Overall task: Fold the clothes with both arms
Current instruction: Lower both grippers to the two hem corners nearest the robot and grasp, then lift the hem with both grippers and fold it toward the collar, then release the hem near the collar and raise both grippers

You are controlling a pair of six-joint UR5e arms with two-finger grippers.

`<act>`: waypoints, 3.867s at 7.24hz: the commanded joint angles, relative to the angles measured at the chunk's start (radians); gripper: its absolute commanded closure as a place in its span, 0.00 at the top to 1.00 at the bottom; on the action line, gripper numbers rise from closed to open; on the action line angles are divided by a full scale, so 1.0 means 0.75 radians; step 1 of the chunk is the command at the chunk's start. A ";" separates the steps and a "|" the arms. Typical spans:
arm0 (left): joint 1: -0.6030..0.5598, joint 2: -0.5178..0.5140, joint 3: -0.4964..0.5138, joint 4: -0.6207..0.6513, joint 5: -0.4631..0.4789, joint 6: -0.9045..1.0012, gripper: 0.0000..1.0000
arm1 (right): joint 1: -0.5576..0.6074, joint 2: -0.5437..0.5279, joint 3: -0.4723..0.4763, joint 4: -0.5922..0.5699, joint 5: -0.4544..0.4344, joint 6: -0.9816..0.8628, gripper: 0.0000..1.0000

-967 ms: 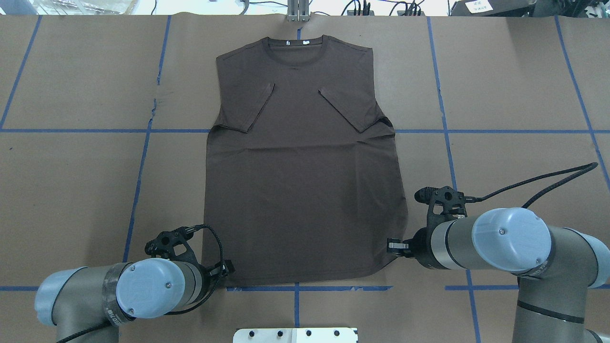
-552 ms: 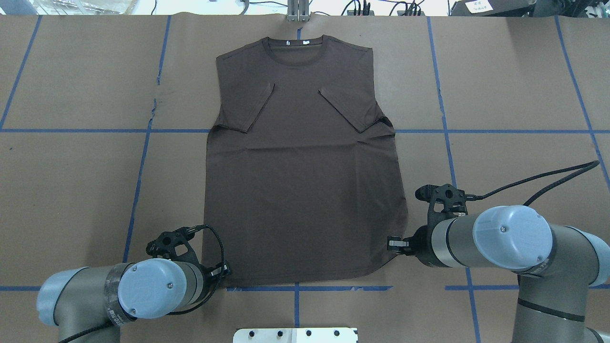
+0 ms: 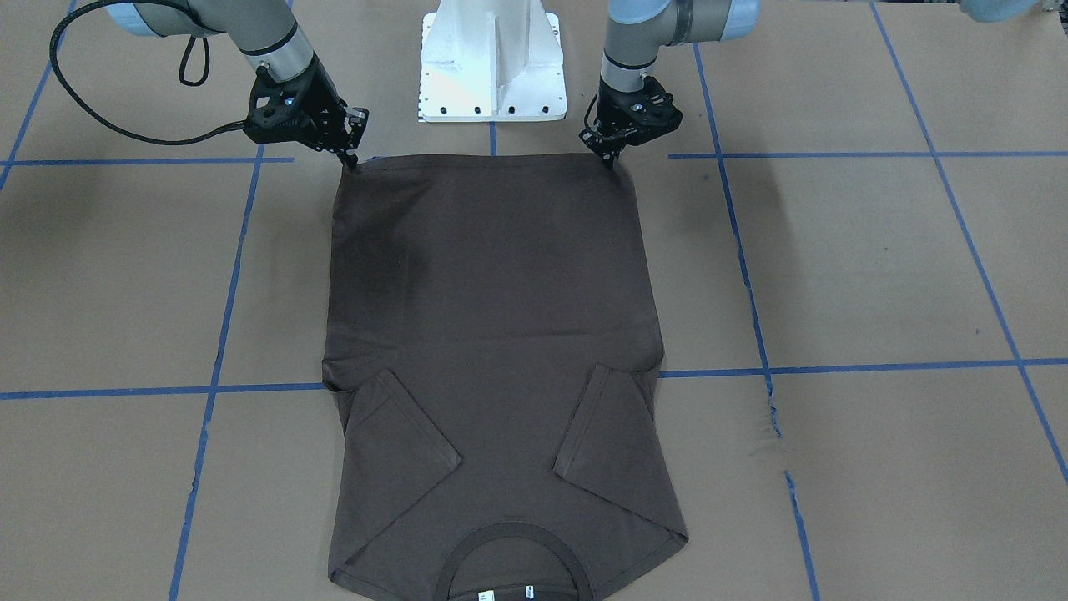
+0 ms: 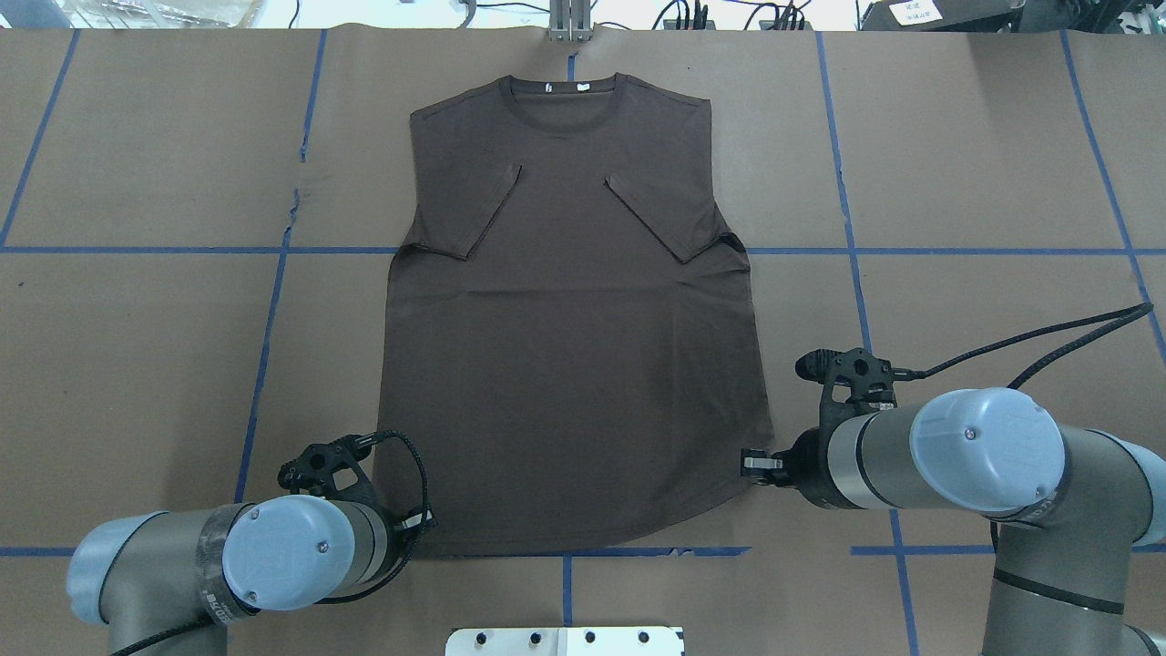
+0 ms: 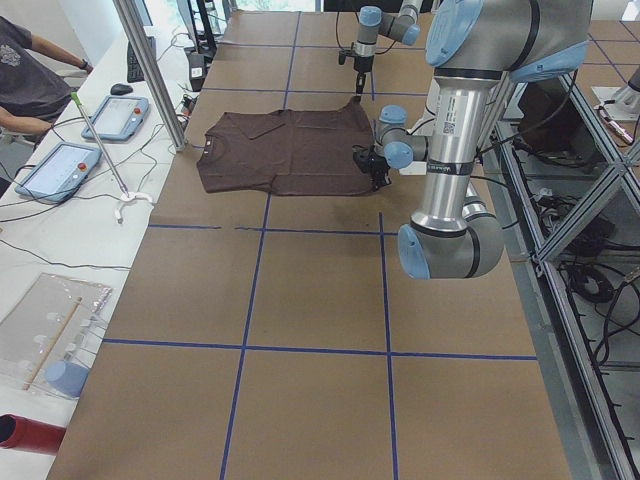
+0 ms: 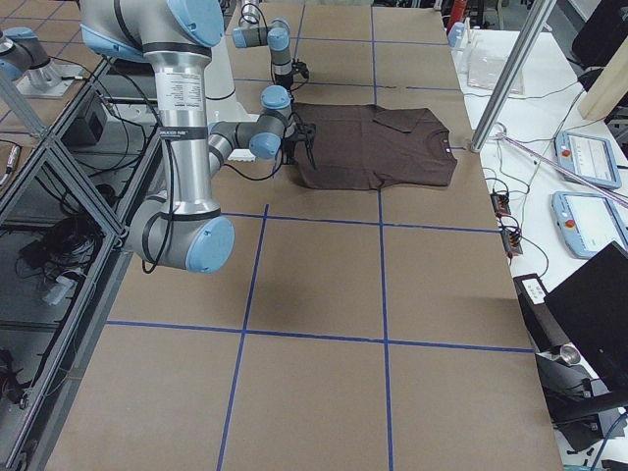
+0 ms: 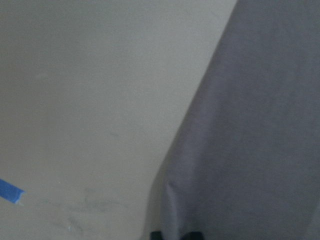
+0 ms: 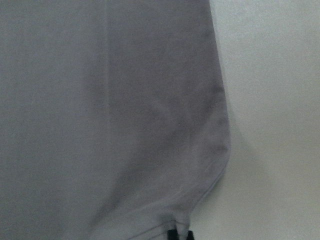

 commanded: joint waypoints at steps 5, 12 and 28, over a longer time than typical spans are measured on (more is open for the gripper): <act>0.001 -0.001 -0.345 0.236 -0.011 0.059 0.00 | 0.047 -0.100 0.131 -0.002 0.194 -0.012 0.00; -0.072 -0.028 -0.577 0.406 -0.083 0.284 0.00 | 0.218 -0.087 0.200 -0.004 0.360 -0.227 0.00; -0.811 -0.435 0.752 -0.430 -0.134 0.696 0.00 | 0.749 1.033 -1.347 0.018 0.453 -0.479 0.00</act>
